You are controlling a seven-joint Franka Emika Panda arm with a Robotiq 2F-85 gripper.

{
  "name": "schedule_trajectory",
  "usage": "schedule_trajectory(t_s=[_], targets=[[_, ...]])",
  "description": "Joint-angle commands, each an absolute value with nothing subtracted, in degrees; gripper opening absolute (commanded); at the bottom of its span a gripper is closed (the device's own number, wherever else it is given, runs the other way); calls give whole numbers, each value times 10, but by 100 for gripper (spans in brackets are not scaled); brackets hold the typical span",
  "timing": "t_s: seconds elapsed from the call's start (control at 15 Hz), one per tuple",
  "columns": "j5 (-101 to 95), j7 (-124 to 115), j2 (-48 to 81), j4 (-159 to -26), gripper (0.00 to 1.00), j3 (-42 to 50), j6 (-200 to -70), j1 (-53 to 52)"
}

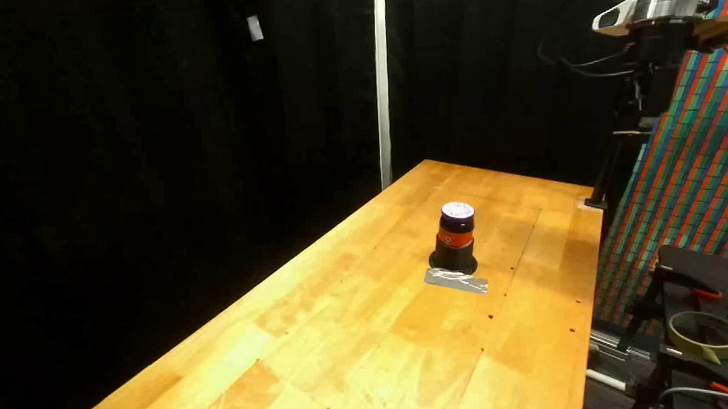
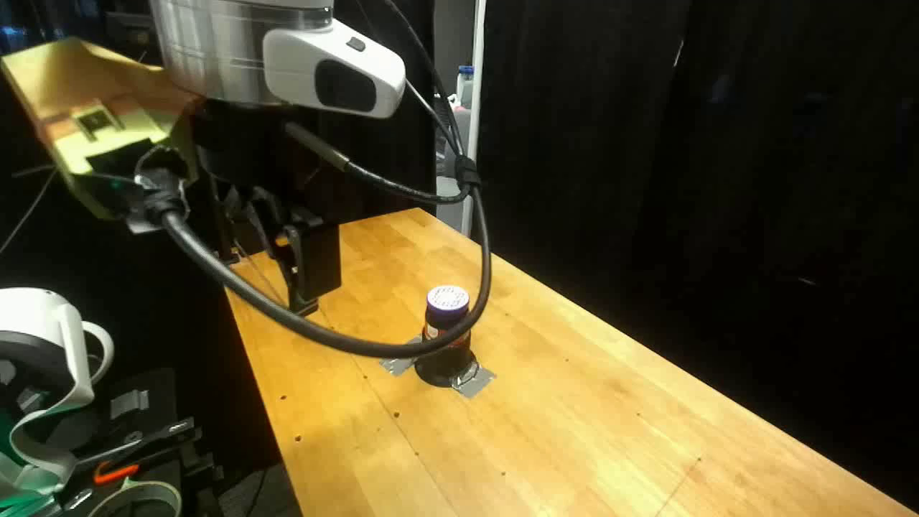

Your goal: Put the rubber band on the jar.

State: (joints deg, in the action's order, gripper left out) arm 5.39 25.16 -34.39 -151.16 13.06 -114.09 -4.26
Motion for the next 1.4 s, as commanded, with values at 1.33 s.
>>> schedule_trajectory(t_s=[1.33], targets=[[-13,74,-48,-1277,100,-54,-1192,-64]])
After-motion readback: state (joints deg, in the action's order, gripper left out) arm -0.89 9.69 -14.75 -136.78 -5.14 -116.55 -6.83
